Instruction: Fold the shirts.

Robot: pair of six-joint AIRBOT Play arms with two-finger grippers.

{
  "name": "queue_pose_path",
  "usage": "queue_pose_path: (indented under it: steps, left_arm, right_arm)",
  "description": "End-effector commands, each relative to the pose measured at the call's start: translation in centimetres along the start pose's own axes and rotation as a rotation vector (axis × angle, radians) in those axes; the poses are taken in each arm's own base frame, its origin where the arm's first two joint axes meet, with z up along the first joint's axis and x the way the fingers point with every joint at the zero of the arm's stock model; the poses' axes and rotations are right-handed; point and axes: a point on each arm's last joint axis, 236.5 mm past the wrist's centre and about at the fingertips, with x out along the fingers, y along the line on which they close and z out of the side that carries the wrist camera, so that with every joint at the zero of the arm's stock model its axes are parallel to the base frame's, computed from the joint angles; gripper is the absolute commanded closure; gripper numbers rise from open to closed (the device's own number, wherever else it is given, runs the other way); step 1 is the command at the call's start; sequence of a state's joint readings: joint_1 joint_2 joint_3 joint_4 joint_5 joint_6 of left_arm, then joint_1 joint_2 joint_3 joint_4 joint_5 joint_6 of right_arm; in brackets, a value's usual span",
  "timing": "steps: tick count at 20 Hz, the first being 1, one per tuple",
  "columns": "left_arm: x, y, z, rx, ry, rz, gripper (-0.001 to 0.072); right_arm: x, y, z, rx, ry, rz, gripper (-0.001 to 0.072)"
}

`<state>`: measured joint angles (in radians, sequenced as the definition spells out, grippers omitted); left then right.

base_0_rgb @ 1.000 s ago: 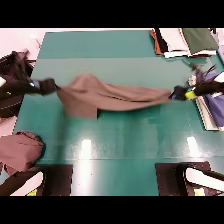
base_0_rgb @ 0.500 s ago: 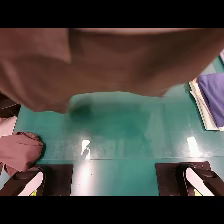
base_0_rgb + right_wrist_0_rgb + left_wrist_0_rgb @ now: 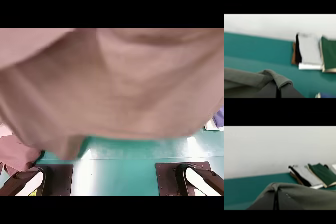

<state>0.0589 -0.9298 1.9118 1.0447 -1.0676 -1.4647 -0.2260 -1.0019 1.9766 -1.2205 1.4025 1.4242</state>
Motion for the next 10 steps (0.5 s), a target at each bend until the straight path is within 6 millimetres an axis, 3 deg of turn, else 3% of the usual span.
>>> queue_pose_path:
  steps: [1,3,6,8,10]
  left_arm:
    - [7.7,5.5,-13.6,-0.142,0.397,0.030,0.0682]
    - [11.6,8.8,-22.9,-0.251,0.623,0.050,0.0682]
    - [15.2,11.8,-35.1,-0.380,0.882,0.067,0.0682]
    - [17.4,12.6,-40.9,-0.400,0.974,0.056,0.0682]
    - [19.6,13.2,-44.1,-0.416,0.977,0.070,0.0682]
  right_arm:
    - [10.0,-3.0,-9.1,0.109,0.339,0.023,0.0696]
    - [15.1,-4.3,-15.4,0.176,0.528,0.041,0.0696]
    - [21.2,-4.8,-24.8,0.255,0.781,0.075,0.0696]
    - [24.4,-4.8,-29.1,0.283,0.878,0.090,0.0696]
    - [27.2,-5.1,-30.7,0.313,0.884,0.082,0.0696]
